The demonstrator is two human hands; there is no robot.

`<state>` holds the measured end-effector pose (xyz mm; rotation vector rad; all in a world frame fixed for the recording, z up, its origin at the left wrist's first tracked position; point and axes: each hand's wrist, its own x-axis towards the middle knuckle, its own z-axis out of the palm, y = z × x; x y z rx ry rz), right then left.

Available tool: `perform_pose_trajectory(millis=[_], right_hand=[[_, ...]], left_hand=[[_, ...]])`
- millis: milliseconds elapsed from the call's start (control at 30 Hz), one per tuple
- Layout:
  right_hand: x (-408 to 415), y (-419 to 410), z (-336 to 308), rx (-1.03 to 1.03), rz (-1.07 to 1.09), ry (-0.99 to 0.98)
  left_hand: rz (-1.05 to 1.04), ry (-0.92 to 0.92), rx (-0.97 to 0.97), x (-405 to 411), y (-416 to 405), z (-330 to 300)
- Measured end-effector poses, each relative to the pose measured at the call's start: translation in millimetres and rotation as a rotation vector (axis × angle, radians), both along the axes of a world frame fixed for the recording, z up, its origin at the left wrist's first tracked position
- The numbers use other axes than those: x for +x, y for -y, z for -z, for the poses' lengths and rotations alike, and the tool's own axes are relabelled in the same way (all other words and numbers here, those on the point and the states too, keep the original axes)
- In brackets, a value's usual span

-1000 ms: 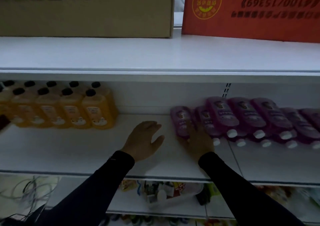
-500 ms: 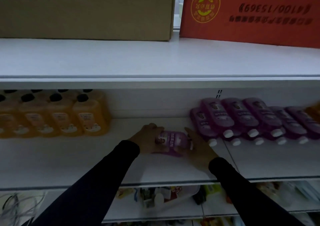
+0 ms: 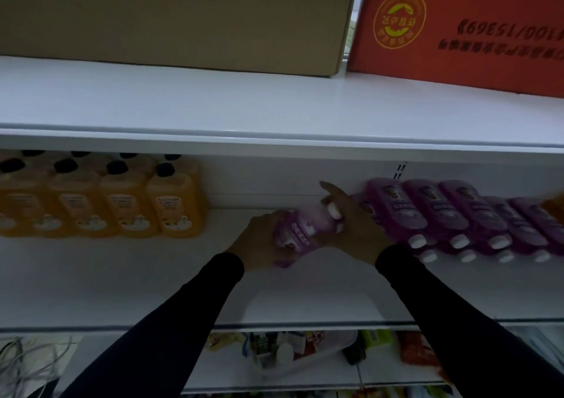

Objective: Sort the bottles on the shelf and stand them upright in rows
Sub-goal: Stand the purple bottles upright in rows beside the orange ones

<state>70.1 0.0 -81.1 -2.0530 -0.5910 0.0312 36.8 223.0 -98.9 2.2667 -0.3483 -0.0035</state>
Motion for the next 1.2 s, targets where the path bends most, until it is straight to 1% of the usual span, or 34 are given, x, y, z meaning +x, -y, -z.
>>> perform_pose_trajectory(millis=[67,100,167,233,333,400,433,467,533,567,600,800,900,967,1200], right_hand=[[1.0,-12.3,-0.4,0.088,0.007,-0.011],[1.3,-19.4,1.1,0.137,0.027,-0.026],[0.8,-34.6,5.0,0.169,0.052,-0.056],[-0.8,-46.0,11.9,0.126,0.054,-0.034],[-3.3,-53.5,17.1,0.02,0.041,0.015],[-0.5,-56.3,18.5,-0.018,0.034,0.058],[3.5,-57.6,19.9,-0.015,0.025,0.072],[8.0,-58.8,21.9,-0.016,0.023,0.084],[17.2,-62.2,24.8,-0.062,0.06,0.114],[22.2,-63.8,25.5,-0.091,0.091,0.125],[27.3,-65.2,25.7,-0.108,0.119,0.13],[61.3,-71.7,18.2,-0.204,0.172,0.215],[71.8,-78.0,15.3,-0.209,0.205,0.211],[76.0,-80.7,15.3,-0.207,0.191,0.231],[79.7,-78.9,20.5,-0.175,0.15,0.134]], left_hand=[[-0.109,-0.03,-0.149,-3.6,-1.7,8.0],[-0.168,-0.043,-0.196,-4.6,-1.5,13.8],[-0.258,-0.058,-0.257,-6.9,1.7,25.4],[-0.31,-0.048,-0.318,-8.8,6.8,33.6],[-0.276,-0.06,-0.352,-8.3,7.9,39.9],[-0.216,-0.041,-0.274,-9.4,-0.3,39.5],[-0.191,-0.008,-0.17,-9.4,-7.3,42.0],[-0.188,0.02,0.008,-10.5,-15.1,45.2],[-0.271,-0.002,0.399,-18.6,-28.6,56.0],[-0.297,-0.028,0.51,-22.4,-33.6,62.8],[-0.302,-0.048,0.561,-25.6,-37.1,70.0],[-0.281,-0.067,0.642,-29.3,-39.1,82.1],[-0.292,-0.064,0.637,-30.1,-38.4,80.6],[-0.289,-0.058,0.633,-30.6,-38.7,78.8],[-0.282,-0.065,0.636,-30.1,-39.1,77.8]])
